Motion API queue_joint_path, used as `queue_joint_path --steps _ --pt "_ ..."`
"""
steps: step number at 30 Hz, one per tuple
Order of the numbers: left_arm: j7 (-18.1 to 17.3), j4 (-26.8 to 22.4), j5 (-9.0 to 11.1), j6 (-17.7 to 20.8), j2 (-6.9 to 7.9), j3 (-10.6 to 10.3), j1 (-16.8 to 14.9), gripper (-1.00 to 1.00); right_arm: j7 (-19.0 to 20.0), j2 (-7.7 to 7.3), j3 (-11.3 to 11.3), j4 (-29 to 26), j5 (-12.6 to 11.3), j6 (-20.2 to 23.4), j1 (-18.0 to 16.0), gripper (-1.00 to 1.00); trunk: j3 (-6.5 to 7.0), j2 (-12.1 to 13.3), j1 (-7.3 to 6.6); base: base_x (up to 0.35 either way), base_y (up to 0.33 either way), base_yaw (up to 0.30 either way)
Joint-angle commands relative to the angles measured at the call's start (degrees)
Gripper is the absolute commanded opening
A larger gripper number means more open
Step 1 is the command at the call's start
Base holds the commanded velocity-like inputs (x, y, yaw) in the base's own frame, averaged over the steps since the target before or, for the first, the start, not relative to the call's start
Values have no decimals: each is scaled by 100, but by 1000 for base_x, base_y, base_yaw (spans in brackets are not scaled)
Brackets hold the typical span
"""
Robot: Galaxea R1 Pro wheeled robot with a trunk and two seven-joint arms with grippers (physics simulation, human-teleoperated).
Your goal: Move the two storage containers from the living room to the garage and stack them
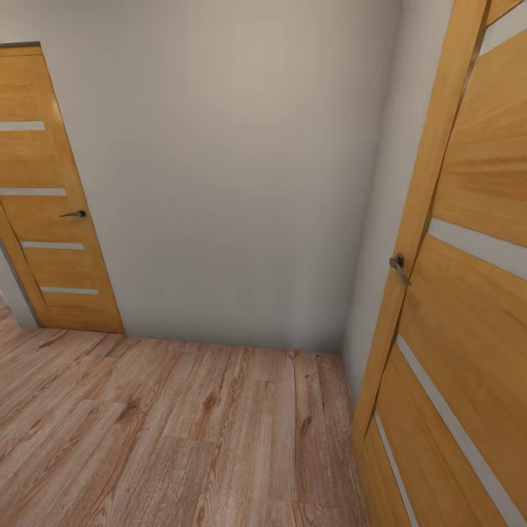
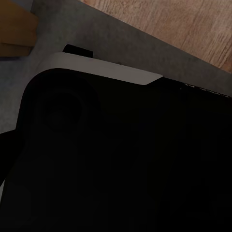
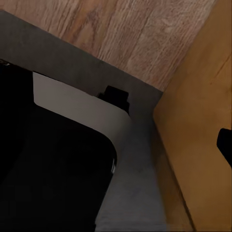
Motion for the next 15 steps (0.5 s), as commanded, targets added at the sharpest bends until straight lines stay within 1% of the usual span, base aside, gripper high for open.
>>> queue_joint_path --steps 1,2,4,5,6,7,10,15 --pt "4 -1 25 -13 -2 6 -1 100 22 1 17 3 -34 1 54 100 -5 -3 0 0 0 0" --pt "4 0 27 -13 -2 6 -1 100 23 3 15 3 -51 -18 109 100 -5 -3 0 0 0 0" --pt "4 0 26 -13 -3 6 -1 100 19 6 12 3 -202 -178 302 100 -5 -3 0 0 0 0" --pt "4 0 27 -13 -3 6 -1 100 19 5 11 5 -258 -243 334 100 -5 -3 0 0 0 0" --pt "4 0 31 -10 -2 6 -1 100 14 -1 10 3 -476 -537 427 100 -5 -3 0 0 0 0" --pt "4 0 32 -8 -1 6 -1 100 9 -2 10 2 -548 -658 474 100 -5 -3 0 0 0 0" --pt "-2 0 33 -6 -1 5 -1 100 -2 -4 9 1 -636 -809 565 100 -5 -3 0 0 0 0" --pt "-4 0 34 -5 -2 5 -1 100 -8 -5 9 1 -675 -870 603 100 -5 -3 0 0 0 0"
